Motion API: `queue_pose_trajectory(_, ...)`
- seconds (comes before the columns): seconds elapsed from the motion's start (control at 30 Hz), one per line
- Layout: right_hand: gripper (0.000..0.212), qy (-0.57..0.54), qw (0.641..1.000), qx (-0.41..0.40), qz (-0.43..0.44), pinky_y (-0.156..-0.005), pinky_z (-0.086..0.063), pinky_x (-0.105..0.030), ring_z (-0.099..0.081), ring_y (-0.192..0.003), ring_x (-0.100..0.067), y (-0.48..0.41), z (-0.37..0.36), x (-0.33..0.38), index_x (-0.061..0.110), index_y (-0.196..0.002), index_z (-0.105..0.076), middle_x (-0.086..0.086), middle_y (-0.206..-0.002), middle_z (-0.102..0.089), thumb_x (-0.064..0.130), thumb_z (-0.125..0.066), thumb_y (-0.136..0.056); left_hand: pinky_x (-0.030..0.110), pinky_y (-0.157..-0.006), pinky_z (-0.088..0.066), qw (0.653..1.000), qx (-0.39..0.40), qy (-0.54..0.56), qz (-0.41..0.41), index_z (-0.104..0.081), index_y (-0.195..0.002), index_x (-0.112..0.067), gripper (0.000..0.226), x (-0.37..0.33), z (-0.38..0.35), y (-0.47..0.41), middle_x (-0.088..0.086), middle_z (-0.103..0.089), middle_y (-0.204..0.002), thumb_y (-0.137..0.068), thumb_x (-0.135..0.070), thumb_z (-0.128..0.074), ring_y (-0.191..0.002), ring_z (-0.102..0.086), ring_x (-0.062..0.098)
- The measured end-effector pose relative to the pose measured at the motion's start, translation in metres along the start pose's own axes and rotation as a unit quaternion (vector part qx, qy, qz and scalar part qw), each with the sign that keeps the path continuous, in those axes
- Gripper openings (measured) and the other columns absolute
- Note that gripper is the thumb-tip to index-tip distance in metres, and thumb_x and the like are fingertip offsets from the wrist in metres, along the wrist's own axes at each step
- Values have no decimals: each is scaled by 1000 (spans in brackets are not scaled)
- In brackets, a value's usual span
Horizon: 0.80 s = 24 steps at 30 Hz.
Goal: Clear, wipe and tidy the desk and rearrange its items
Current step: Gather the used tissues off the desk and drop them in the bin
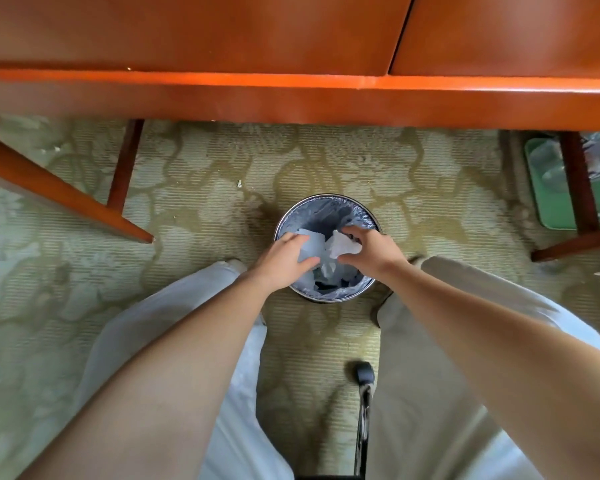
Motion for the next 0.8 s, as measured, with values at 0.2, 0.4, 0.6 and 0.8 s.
queue_pose_trajectory(0.2,63,-11,1000,-10,12,-77,-43,-27,-61,-106,-24,18,13,18,30,-146,-42,-6,-124,-64,27,-66,-88,37,-110,-36,999,-23,-40,-24,-38,-149,-16,61,-12,26,18,3,-39,-150,-96,-39,-59,-135,-42,24)
queue_pose_trajectory(0.4,58,5,998,-44,36,-84,-48,-29,-60,-108,-23,54,41,37,30,-141,-49,-2,-131,-61,25,-68,-87,36,-109,-36,996,-49,-60,-40,-36,-150,-18,65,-34,54,53,2,-36,-151,-95,-40,-61,-136,-41,23)
queue_pose_trajectory(0.6,57,31,993,-91,72,-87,-52,-32,-64,-104,-24,109,77,60,29,-140,-50,-6,-129,-63,26,-68,-86,42,-109,-37,989,-69,-107,-77,-31,-153,-20,68,-74,90,106,2,-31,-156,-95,-43,-60,-137,-40,24)
queue_pose_trajectory(0.8,56,44,980,-160,107,-93,-48,-29,-63,-110,-22,175,119,80,28,-136,-53,-1,-130,-63,28,-70,-83,43,-111,-37,976,-122,-139,-115,-32,-152,-21,68,-119,127,167,2,-31,-157,-95,-43,-61,-136,-41,23)
Point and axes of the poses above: each hand's wrist, its own y-axis away from the middle knuckle, its own z-axis out of the back of the hand, x = y × z, the point moved 5 cm from there along -y, towards the middle knuckle
